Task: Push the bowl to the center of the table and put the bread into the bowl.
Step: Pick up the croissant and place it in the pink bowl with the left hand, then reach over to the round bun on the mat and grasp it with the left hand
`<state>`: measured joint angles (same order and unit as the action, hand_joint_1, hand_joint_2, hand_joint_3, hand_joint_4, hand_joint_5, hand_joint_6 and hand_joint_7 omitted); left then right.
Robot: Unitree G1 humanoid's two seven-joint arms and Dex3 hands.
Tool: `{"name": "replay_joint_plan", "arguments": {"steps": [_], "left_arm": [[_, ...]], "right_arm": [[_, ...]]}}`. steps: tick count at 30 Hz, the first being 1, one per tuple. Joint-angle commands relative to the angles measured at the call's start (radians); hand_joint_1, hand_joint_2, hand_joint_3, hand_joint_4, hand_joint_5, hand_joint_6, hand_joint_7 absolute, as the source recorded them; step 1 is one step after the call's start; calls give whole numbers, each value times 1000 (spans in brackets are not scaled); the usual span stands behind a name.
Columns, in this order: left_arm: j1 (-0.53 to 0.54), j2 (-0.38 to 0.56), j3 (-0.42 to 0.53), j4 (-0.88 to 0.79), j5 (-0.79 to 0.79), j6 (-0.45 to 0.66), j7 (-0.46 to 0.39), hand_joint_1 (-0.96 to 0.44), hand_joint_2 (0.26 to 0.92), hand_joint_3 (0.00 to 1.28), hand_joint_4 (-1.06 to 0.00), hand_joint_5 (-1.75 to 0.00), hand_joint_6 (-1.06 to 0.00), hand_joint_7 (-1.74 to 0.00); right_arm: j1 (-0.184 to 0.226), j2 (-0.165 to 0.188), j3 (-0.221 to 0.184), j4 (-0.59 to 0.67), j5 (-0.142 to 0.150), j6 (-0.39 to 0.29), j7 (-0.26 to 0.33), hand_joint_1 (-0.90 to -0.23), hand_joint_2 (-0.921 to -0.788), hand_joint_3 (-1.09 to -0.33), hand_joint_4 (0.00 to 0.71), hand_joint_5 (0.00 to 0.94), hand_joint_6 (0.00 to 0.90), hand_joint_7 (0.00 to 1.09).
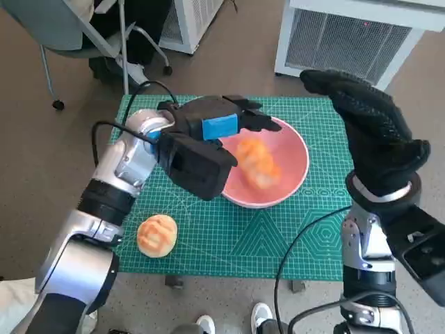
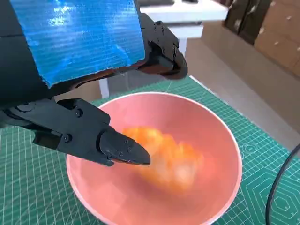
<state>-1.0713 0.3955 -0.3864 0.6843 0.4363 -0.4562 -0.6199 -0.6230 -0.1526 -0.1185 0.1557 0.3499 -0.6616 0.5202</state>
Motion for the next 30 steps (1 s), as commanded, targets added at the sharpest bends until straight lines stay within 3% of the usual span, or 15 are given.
{"name": "replay_joint_plan", "arguments": {"steps": [1,9,17,30], "left_arm": [[54,68,47,-129,-42,-7,-22,-186,853,0,-86,-2,-325,-36],[214,204,156,-391,-186,-8,-114,-201,851,1,-107,-8,-340,-36],[439,355,280,-562,-320,-61,-159,-236,862,5,-156,-21,-343,-37],[810,534,448,-810,-324,0,-176,-236,835,1,-240,-21,-410,-68]], "right_arm": [[24,1,3,-7,-7,1,-11,-563,-921,-786,-1,476,-1,730],[39,7,12,-33,-10,4,-25,-567,-921,-780,-1,489,-1,733],[46,8,17,-43,-7,6,-30,-566,-921,-779,-1,503,-1,735],[40,10,25,-33,8,23,-24,-571,-921,-771,-1,499,-1,731]]}}
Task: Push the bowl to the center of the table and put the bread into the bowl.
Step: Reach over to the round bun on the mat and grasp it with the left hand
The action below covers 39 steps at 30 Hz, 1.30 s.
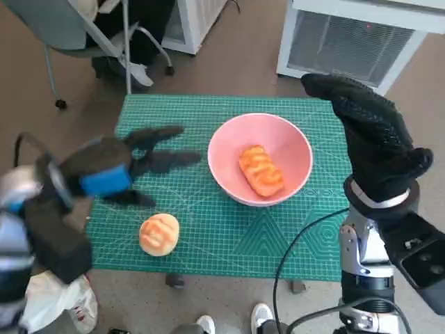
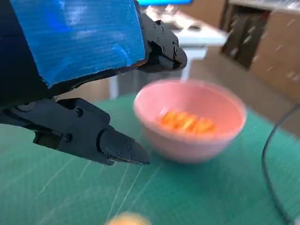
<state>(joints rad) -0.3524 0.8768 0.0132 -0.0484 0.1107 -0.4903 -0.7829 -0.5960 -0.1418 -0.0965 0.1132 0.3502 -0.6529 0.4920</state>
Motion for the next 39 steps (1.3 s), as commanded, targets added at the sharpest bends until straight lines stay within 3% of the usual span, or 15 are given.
{"name": "replay_joint_plan", "arguments": {"steps": [1,9,15,31,35,39], "left_arm": [[113,58,55,-92,5,45,-13,-241,836,2,-242,-19,-410,-67],[221,69,61,-158,37,108,-4,-271,846,6,-241,-6,-402,-55],[242,50,25,-148,55,128,-6,-286,852,6,-235,-1,-396,-48],[139,-69,-165,98,176,146,25,-254,841,0,-237,-3,-391,-43],[113,-102,-194,165,207,142,53,-213,853,6,-290,-25,-407,-52],[106,-124,-208,219,250,114,119,-157,879,11,-426,-55,-485,-123]], "right_arm": [[11,-2,3,12,9,16,5,-573,-921,-770,-1,499,-1,730],[2,-2,6,23,25,36,17,-580,-921,-754,-1,497,-1,725],[-2,1,6,23,41,58,26,-586,-921,-709,-1,497,-1,743],[-5,-5,4,17,52,72,39,-596,-921,-695,-1,527,-1,776],[-7,-7,2,19,40,60,39,-598,-921,-700,-1,532,-1,761],[-7,-10,1,21,32,51,41,-598,-921,-711,-1,536,-1,750]]}}
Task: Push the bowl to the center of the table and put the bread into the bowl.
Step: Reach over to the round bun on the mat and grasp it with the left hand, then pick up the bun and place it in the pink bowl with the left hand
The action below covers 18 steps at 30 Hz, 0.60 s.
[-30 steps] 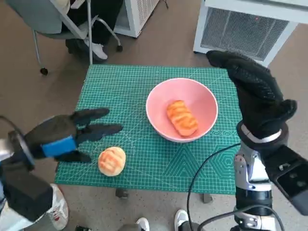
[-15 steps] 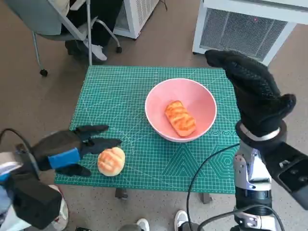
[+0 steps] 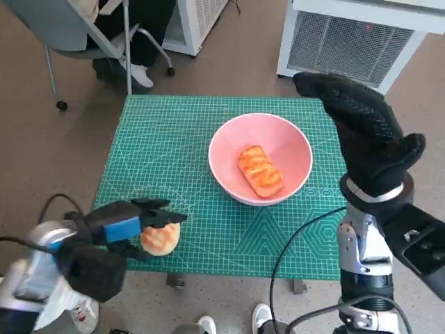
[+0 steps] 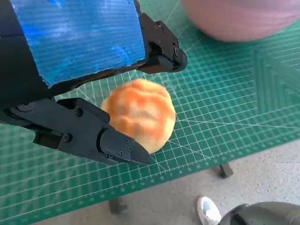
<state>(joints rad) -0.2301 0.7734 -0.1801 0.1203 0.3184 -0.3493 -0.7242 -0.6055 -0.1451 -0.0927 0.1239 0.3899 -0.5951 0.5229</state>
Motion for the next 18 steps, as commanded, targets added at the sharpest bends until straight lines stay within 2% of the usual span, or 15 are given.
{"name": "replay_joint_plan", "arguments": {"steps": [1,3,4,5,8,9,12,18], "left_arm": [[-16,-24,-18,60,52,-35,76,-141,891,8,-489,-58,-489,-221],[-14,-31,-20,82,68,-60,113,-117,904,13,-589,-93,-479,-437],[-14,-34,-21,97,75,-80,134,-103,910,23,-620,-183,-480,-565],[-15,-35,-22,108,80,-94,150,-66,914,82,-584,-586,-494,-835],[-17,-35,-22,128,85,-122,178,-22,918,147,-544,-1103,-522,-1113],[-19,-34,-21,131,85,-128,182,-14,919,151,-539,-1216,-546,-1121],[-24,-23,-14,115,72,-131,177,-4,916,164,-513,-1399,-602,-1073],[-54,9,20,43,29,-103,132,0,882,243,-457,-1559,-656,-997]], "right_arm": [[2,-8,-3,12,-7,-9,11,-597,-921,-713,-1,533,-1,746],[1,-9,-3,15,-5,-10,14,-596,-921,-716,-1,528,-1,740],[0,-10,-4,17,-2,-10,16,-596,-921,-717,-1,525,-1,738],[-1,-10,-4,18,0,-10,17,-596,-921,-718,-1,523,-1,736],[-3,-12,-6,24,1,-14,19,-596,-921,-720,-1,519,-1,732],[-4,-13,-7,26,0,-15,20,-595,-921,-721,-1,519,-1,731],[-4,-15,-9,28,-7,-20,17,-591,-921,-724,-1,518,-1,728],[-6,-15,-6,27,-15,-29,16,-584,-921,-744,-1,508,-1,723]]}}
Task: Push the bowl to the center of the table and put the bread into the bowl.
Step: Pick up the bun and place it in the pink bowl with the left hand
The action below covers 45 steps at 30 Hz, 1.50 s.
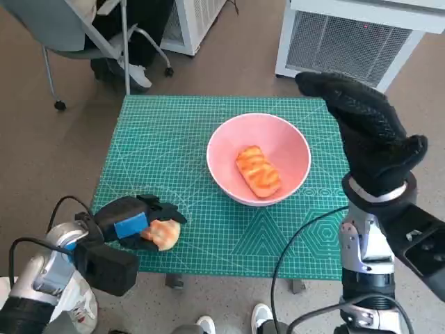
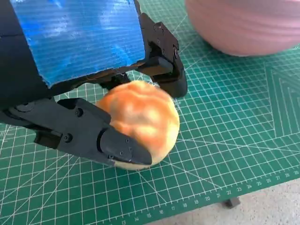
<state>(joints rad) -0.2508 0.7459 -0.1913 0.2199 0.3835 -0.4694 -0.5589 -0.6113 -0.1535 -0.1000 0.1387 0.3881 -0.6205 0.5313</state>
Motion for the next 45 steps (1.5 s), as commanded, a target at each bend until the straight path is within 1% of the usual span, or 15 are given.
{"name": "replay_joint_plan", "arguments": {"steps": [1,4,9,13,19,25,33,37,38,39,40,41,43,44,45], "left_arm": [[-41,41,39,-69,-42,24,-42,0,880,247,-457,-1560,-656,-999],[-76,56,76,-129,-82,63,-75,0,875,255,-459,-1559,-654,-1005],[-139,60,136,-220,-140,134,-96,0,912,168,-498,-1442,-638,-1088],[-217,37,170,-249,-166,152,-71,0,918,142,-530,-1340,-625,-1167],[-364,-15,160,-235,-167,164,-29,0,920,133,-552,-1268,-612,-1230],[-529,-95,109,-142,-139,114,16,0,921,133,-556,-1254,-606,-1244],[-715,-229,5,109,-69,1,84,0,920,126,-573,-1241,-603,-1245],[-754,-275,-31,204,-52,3,89,0,921,189,-516,-1308,-517,-1316],[-760,-284,-40,223,-47,11,87,-68,921,208,-480,-1186,-501,-1348],[-765,-295,-51,245,-41,27,80,-168,921,236,-476,-916,-477,-1395],[-769,-301,-59,260,-37,36,75,-149,898,212,-458,-645,-422,-1103],[-773,-308,-70,280,-30,45,69,-136,902,162,-470,-425,-432,-826],[-780,-319,-92,314,-10,62,62,-149,911,100,-429,-219,-441,-511],[-783,-323,-101,328,0,69,60,-179,914,77,-373,-140,-428,-371],[-785,-327,-112,342,11,80,56,-190,916,68,-353,-112,-424,-321]], "right_arm": [[-2,-7,1,14,-13,-4,9,-583,-921,-746,-1,507,-1,722],[-5,-8,1,18,-10,-6,11,-578,-921,-753,-1,502,-1,719],[-9,-8,1,26,-7,-8,14,-573,-921,-759,-1,500,-1,715],[-14,-8,0,35,-11,-12,14,-570,-921,-760,-1,499,-1,714],[-23,-6,0,52,-10,-23,19,-568,-921,-759,-1,500,-1,714],[-33,-4,-2,74,0,-33,29,-565,-921,-758,-1,501,-1,714],[-38,3,-1,83,5,-38,34,-550,-921,-761,-1,502,-1,711],[-35,6,-2,85,10,-39,37,-549,-921,-760,-1,501,-1,708],[-34,6,-2,84,11,-38,38,-549,-921,-760,-1,501,-1,708],[-32,7,-2,83,14,-37,39,-550,-921,-760,-1,501,-1,707],[-31,7,-2,82,15,-36,39,-550,-921,-761,-1,500,-1,706],[-29,7,-2,81,17,-35,39,-551,-921,-762,-1,500,-1,704],[-25,7,-3,76,17,-33,39,-552,-921,-762,-1,500,-1,701],[-23,7,-3,73,17,-32,38,-552,-921,-763,-1,499,-1,699],[-21,6,-3,71,17,-31,37,-552,-921,-763,-1,499,-1,698]]}}
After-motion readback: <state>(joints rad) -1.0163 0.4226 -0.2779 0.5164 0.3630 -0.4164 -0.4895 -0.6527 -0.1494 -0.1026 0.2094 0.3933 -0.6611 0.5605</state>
